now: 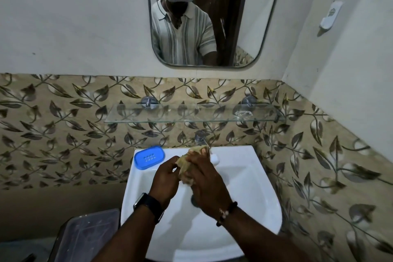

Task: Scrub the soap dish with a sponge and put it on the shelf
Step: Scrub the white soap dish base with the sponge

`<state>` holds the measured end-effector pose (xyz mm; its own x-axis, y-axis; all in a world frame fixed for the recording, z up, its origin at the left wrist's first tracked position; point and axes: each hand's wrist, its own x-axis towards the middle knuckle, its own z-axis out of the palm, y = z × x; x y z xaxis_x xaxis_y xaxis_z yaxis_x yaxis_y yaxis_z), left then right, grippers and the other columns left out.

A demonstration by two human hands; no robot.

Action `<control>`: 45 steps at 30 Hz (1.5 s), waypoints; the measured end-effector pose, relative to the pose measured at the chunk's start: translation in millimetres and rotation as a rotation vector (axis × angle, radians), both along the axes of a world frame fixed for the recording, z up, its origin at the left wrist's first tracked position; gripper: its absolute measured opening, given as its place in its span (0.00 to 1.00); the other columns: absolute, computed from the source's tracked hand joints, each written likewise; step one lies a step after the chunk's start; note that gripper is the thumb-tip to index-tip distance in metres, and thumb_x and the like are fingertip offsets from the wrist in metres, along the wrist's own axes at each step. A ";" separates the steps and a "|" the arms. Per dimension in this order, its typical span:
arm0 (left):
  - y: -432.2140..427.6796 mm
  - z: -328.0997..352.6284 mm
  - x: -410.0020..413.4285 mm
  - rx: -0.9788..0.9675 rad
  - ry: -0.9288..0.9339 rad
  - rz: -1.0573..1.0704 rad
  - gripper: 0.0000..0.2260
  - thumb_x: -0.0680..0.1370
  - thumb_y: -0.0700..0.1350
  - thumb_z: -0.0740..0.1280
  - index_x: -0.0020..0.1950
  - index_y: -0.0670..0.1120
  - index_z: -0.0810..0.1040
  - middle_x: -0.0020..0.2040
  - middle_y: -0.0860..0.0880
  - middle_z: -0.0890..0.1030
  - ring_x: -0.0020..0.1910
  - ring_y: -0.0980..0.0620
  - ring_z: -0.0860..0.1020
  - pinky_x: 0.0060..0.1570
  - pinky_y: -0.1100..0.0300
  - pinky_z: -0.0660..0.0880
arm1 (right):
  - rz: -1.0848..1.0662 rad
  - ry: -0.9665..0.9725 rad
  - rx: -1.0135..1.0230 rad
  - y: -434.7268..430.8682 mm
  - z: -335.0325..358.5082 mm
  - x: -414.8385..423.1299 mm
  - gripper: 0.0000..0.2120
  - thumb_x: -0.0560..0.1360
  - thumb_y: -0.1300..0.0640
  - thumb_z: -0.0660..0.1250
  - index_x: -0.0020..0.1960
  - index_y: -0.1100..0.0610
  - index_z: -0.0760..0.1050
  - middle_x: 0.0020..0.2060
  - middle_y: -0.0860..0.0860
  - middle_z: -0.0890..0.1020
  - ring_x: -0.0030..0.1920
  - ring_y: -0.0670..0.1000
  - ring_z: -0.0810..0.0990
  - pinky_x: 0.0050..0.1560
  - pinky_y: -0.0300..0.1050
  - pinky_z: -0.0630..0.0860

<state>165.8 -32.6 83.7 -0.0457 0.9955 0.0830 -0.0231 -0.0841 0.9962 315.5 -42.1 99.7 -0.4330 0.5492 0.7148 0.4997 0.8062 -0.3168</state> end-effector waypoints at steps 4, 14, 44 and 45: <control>-6.3 2.7 -0.3 -0.001 -0.048 -0.010 0.10 0.80 0.33 0.64 0.43 0.42 0.81 0.39 0.48 0.83 0.40 0.53 0.80 0.43 0.61 0.78 | 0.017 -0.040 0.052 10.8 0.0 23.0 0.12 0.79 0.51 0.67 0.57 0.58 0.80 0.65 0.53 0.78 0.70 0.51 0.72 0.72 0.52 0.66; -10.2 13.4 3.2 0.002 -0.104 -0.003 0.13 0.81 0.48 0.66 0.38 0.48 0.80 0.39 0.50 0.82 0.43 0.50 0.81 0.54 0.51 0.82 | -0.065 -0.040 0.027 18.1 4.5 22.5 0.12 0.76 0.59 0.69 0.59 0.53 0.76 0.56 0.48 0.79 0.59 0.51 0.76 0.64 0.52 0.70; -6.4 18.9 5.4 0.048 -0.132 0.084 0.15 0.80 0.54 0.66 0.66 0.54 0.79 0.59 0.54 0.84 0.53 0.55 0.79 0.49 0.58 0.75 | 0.072 0.927 -0.968 41.6 43.3 39.2 0.08 0.79 0.62 0.66 0.47 0.53 0.83 0.33 0.50 0.80 0.35 0.50 0.76 0.35 0.41 0.75; -3.1 26.5 -1.5 0.083 -0.068 0.066 0.16 0.80 0.55 0.66 0.67 0.55 0.78 0.60 0.55 0.83 0.56 0.55 0.80 0.51 0.60 0.76 | 0.106 0.790 -0.958 42.3 45.2 44.5 0.09 0.79 0.63 0.67 0.47 0.52 0.83 0.33 0.47 0.81 0.32 0.46 0.77 0.32 0.38 0.75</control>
